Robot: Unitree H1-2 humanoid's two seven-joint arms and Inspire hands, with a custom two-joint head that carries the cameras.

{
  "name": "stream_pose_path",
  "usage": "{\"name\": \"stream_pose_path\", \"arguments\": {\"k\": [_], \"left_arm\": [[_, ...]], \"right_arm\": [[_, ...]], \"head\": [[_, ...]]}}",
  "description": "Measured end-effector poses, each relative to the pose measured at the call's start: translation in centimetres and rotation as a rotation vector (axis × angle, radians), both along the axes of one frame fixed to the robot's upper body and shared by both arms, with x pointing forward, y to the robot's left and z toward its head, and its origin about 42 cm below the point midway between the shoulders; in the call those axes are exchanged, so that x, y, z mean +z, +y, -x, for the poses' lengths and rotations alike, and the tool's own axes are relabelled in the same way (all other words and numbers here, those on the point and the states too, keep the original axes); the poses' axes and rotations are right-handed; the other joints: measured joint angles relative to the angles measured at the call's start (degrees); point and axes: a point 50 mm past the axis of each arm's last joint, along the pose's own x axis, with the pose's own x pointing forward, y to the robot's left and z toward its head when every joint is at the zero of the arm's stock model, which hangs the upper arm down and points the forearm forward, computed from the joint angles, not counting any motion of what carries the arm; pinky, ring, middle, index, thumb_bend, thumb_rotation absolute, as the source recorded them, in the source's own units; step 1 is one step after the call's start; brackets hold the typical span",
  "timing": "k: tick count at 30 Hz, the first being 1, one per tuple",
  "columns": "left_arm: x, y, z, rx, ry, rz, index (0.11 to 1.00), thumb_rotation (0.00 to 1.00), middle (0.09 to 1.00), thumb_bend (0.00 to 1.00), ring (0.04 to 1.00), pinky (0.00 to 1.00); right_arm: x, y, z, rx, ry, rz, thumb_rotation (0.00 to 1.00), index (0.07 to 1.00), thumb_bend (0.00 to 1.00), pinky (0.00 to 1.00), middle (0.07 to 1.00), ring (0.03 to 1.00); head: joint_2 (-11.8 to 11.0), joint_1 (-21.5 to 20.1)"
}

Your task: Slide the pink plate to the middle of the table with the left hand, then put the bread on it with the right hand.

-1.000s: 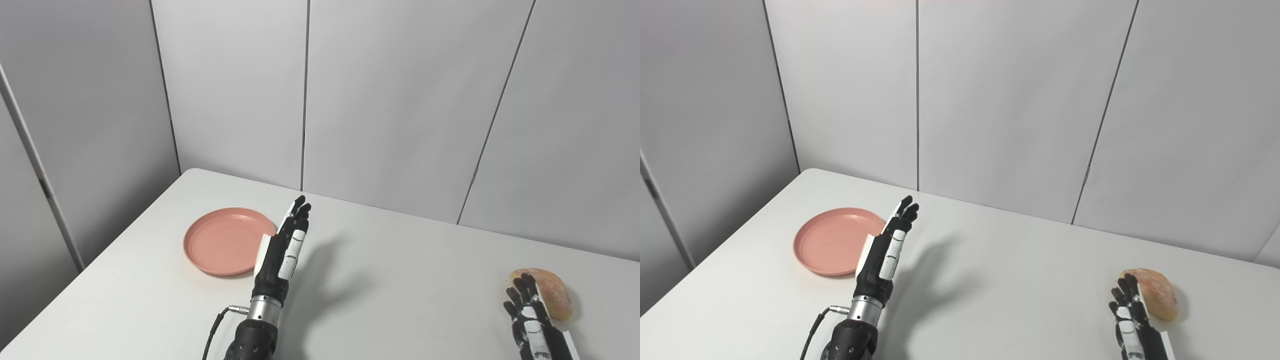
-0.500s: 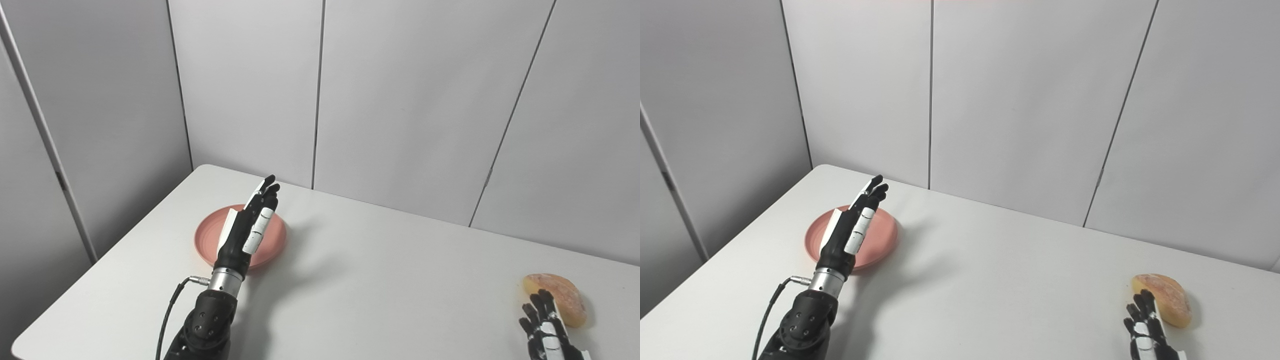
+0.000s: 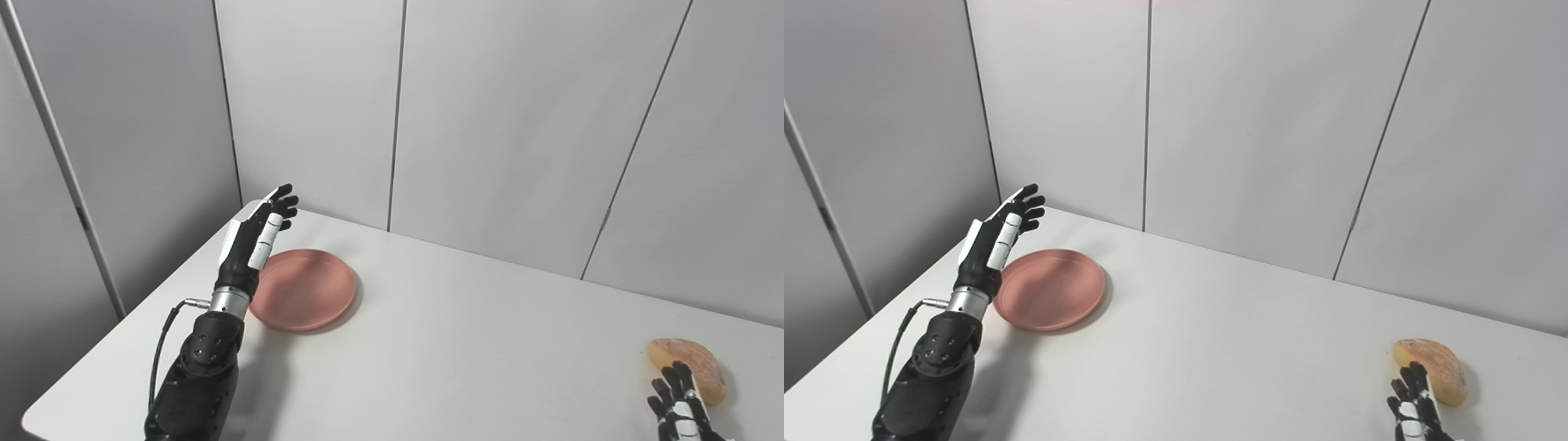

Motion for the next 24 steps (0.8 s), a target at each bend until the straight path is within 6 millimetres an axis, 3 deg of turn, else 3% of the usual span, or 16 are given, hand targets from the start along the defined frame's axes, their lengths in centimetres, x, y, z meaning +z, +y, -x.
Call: {"name": "stream_pose_path", "arguments": {"k": [6, 13, 24], "left_arm": [[-0.6, 2.9, -0.3, 0.062, 0.021, 0.035, 0.818, 1.0, 0.832, 0.8, 0.838, 0.84], [-1.1, 5.0, -0.9, 0.108, 0.053, 0.072, 0.842, 1.0, 0.849, 0.79, 0.86, 0.87], [-3.8, 5.7, -0.8, 0.133, 0.12, 0.086, 0.872, 1.0, 0.873, 0.74, 0.882, 0.89]], "right_arm": [[0.5, 0.1, 0.3, 0.009, -0.004, -0.001, 0.84, 1.0, 0.46, 1.0, 1.0, 1.0], [0.9, 0.2, 0.6, 0.02, -0.011, -0.001, 0.86, 1.0, 0.46, 1.0, 1.0, 1.0], [1.1, 0.2, 0.7, 0.026, -0.016, -0.006, 0.86, 1.0, 0.45, 1.0, 1.0, 1.0]], "head": [[-0.09, 0.53], [-0.35, 1.67], [-0.35, 2.73]]}}
